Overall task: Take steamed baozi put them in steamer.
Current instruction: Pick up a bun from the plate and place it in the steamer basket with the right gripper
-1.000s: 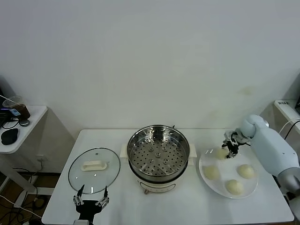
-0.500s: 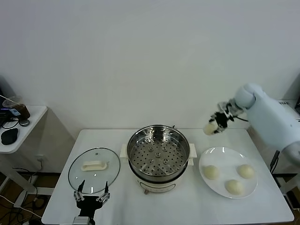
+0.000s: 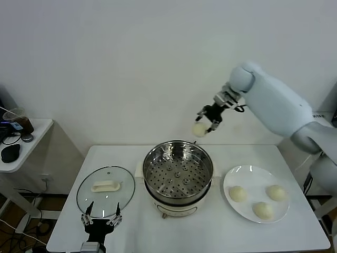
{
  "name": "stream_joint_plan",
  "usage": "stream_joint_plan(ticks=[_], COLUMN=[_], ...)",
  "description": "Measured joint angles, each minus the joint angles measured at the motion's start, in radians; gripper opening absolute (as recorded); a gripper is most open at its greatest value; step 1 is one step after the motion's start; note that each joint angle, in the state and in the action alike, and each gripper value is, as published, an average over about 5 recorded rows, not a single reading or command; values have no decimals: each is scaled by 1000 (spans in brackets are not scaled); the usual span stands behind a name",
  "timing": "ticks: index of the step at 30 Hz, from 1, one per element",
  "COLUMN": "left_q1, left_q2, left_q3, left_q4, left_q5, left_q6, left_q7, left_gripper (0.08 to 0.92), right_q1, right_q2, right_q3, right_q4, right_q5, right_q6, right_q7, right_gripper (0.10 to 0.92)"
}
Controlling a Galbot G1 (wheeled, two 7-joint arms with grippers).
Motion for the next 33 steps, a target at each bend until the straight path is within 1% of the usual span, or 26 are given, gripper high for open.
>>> stream_joint_plan(ticks=[6,13,24,33], left_q1=[1,-4,-14,-21], left_q2=[-3,-12,-10,-12], left_q3=[0,5,1,4], left_q4=[2,4,12,24], left_q5=[-2,-3,-11,-11], left_q6=[0,0,1,2], left_q7=[-5,-6,-6,-6], left_gripper=[823,823,823,823], right_q1=[-13,-62,-128,-163], right_q2=[48,98,167,210], right_q3=[-29,-23,11,30], right_q4=[26,9,-61,-110], right_q5=[-54,-155,-276,-337], right_q6=[79,131,168,180], right_q7=[3,5,23,49], right_gripper=[560,560,560,562])
